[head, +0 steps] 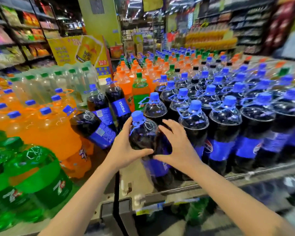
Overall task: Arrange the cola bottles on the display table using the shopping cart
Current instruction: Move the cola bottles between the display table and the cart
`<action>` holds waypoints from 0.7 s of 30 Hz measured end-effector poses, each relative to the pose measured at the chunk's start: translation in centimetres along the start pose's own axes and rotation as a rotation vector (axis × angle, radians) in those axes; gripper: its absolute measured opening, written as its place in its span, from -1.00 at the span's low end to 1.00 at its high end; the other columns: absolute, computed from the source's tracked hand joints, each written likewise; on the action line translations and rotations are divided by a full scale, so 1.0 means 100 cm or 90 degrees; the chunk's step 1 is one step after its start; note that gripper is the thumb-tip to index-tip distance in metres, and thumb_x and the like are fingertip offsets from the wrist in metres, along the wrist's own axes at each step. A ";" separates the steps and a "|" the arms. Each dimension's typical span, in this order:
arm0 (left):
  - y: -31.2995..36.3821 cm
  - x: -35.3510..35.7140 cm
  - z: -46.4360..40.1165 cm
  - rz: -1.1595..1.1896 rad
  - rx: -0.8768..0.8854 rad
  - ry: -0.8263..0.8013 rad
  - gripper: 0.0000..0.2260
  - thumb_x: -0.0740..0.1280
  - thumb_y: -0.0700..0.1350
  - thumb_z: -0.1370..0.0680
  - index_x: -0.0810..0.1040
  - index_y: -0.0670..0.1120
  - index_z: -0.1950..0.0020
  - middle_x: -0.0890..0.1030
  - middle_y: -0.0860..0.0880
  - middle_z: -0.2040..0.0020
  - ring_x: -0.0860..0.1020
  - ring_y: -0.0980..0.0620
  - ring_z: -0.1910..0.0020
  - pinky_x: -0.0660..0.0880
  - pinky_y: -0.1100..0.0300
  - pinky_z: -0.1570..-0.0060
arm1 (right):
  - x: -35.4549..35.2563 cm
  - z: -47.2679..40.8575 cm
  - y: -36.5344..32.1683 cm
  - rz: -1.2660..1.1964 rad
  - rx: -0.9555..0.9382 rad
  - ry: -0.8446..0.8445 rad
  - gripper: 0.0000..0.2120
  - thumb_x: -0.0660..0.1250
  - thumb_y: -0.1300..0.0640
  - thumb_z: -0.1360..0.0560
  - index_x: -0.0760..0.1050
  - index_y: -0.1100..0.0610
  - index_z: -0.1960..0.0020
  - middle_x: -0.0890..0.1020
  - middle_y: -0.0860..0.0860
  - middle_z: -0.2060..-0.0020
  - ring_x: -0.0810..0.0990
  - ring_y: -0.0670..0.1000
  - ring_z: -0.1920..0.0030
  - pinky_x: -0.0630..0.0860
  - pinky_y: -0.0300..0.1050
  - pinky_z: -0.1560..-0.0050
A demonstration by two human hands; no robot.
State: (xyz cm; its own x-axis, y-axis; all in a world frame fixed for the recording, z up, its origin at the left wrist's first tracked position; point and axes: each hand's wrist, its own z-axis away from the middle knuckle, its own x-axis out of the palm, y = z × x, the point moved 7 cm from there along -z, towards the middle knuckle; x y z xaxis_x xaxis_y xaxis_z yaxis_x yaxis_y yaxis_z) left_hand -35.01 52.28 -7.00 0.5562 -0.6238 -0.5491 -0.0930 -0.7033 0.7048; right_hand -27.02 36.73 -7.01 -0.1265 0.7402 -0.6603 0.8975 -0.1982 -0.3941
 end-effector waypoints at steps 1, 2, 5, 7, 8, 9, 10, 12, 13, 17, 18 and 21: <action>0.008 0.009 -0.004 0.004 0.013 -0.018 -0.05 0.63 0.05 -0.24 0.13 0.09 -0.48 0.32 0.34 -0.33 0.25 0.58 -0.27 0.17 0.64 -0.18 | -0.023 0.001 -0.002 0.046 -0.045 0.055 -0.31 0.55 -0.03 -0.31 0.44 0.21 -0.34 0.37 0.12 -0.38 0.21 0.07 -0.43 0.13 -0.15 -0.46; 0.012 0.019 -0.007 0.003 0.022 -0.035 -0.01 0.60 0.13 -0.23 0.15 0.04 -0.54 0.36 0.24 -0.41 0.28 0.47 -0.33 0.18 0.62 -0.20 | -0.042 0.001 -0.001 0.091 -0.080 0.106 -0.42 0.52 0.00 -0.33 0.50 0.21 -0.27 0.40 0.13 -0.34 0.26 0.11 -0.41 0.17 -0.12 -0.45; 0.020 0.044 -0.012 0.010 0.043 -0.051 0.08 0.61 0.23 -0.23 0.10 0.00 -0.59 0.34 0.07 -0.50 0.29 0.24 -0.43 0.24 0.41 -0.37 | -0.080 -0.006 0.021 0.181 -0.041 0.153 -0.40 0.52 -0.01 -0.34 0.47 0.16 -0.31 0.37 0.13 -0.36 0.26 0.17 -0.40 0.16 0.00 -0.46; 0.018 0.050 -0.011 0.042 0.044 -0.019 0.07 0.58 0.22 -0.24 0.04 0.09 -0.59 0.31 0.09 -0.51 0.29 0.21 -0.46 0.30 0.11 -0.45 | -0.086 -0.011 0.041 0.184 0.056 0.091 -0.27 0.53 -0.03 -0.34 0.33 0.04 -0.44 0.25 0.10 -0.45 0.18 0.19 -0.44 0.18 0.14 -0.45; 0.015 0.052 -0.009 0.074 0.039 -0.006 0.08 0.56 0.21 -0.25 -0.03 0.16 -0.59 0.30 0.09 -0.52 0.29 0.20 -0.47 0.29 0.04 -0.46 | -0.084 -0.012 0.051 0.173 0.103 0.045 -0.21 0.52 -0.04 -0.36 0.24 -0.04 -0.49 0.17 0.07 -0.49 0.13 0.19 -0.47 0.18 0.17 -0.44; 0.013 0.056 -0.004 0.104 0.038 0.002 0.10 0.56 0.19 -0.25 -0.12 0.24 -0.57 0.27 0.08 -0.54 0.27 0.19 -0.49 0.27 0.03 -0.47 | -0.080 -0.012 0.059 0.161 0.140 0.000 -0.16 0.51 -0.06 -0.37 0.14 -0.11 -0.52 0.08 0.04 -0.53 0.07 0.17 -0.49 0.16 0.16 -0.43; 0.010 0.060 0.003 0.119 0.036 0.007 0.14 0.57 0.17 -0.24 -0.20 0.30 -0.55 0.22 0.07 -0.56 0.23 0.18 -0.51 0.23 0.08 -0.49 | -0.077 -0.012 0.064 0.150 0.167 -0.033 -0.12 0.50 -0.07 -0.38 0.05 -0.17 -0.53 0.00 0.01 -0.54 0.02 0.15 -0.51 0.18 0.15 -0.41; 0.001 0.076 0.019 0.114 0.024 0.004 0.22 0.59 0.17 -0.19 -0.30 0.38 -0.50 0.09 0.05 -0.60 0.13 0.15 -0.55 0.18 0.11 -0.51 | -0.070 -0.012 0.070 0.130 0.201 -0.059 -0.05 0.51 -0.06 -0.37 -0.06 -0.26 -0.52 -0.05 0.00 -0.55 0.00 0.12 -0.53 0.26 0.12 -0.36; -0.005 0.085 0.025 0.121 0.014 0.002 0.25 0.60 0.16 -0.18 -0.33 0.38 -0.49 0.05 0.04 -0.61 0.11 0.13 -0.56 0.18 0.05 -0.51 | -0.067 -0.012 0.071 0.129 0.210 -0.063 -0.02 0.52 -0.06 -0.36 -0.09 -0.28 -0.51 -0.03 0.04 -0.55 0.01 0.12 -0.53 0.27 0.14 -0.36; -0.030 0.101 0.031 0.173 -0.015 -0.006 0.24 0.61 0.11 -0.25 -0.35 0.32 -0.51 0.10 0.05 -0.61 0.15 0.08 -0.56 0.22 -0.17 -0.48 | -0.062 -0.009 0.073 0.126 0.212 -0.047 0.00 0.54 -0.04 -0.31 -0.04 -0.25 -0.52 0.10 0.16 -0.49 0.07 0.18 -0.50 0.20 0.16 -0.43; -0.031 0.101 0.029 0.185 -0.008 -0.008 0.23 0.61 0.09 -0.26 -0.33 0.32 -0.52 0.10 0.06 -0.61 0.15 0.06 -0.56 0.22 -0.20 -0.48 | -0.063 -0.010 0.073 0.123 0.211 -0.048 -0.01 0.54 -0.04 -0.32 -0.03 -0.24 -0.52 0.11 0.17 -0.49 0.06 0.18 -0.50 0.18 0.14 -0.43; -0.032 0.099 0.026 0.208 0.004 -0.002 0.20 0.62 0.12 -0.28 -0.30 0.33 -0.53 0.09 0.05 -0.61 0.14 0.04 -0.57 0.18 -0.23 -0.48 | -0.064 -0.010 0.073 0.127 0.210 -0.059 -0.03 0.54 -0.07 -0.33 -0.03 -0.25 -0.52 0.09 0.15 -0.50 0.02 0.15 -0.51 0.17 0.13 -0.41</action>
State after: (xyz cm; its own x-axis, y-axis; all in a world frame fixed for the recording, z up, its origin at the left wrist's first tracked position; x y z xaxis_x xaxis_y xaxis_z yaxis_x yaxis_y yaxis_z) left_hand -31.35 47.48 -15.88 0.4932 -0.8180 -0.2959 -0.2714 -0.4679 0.8411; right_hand -19.24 31.20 -4.99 -0.0146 0.6082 -0.7936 0.7264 -0.5390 -0.4264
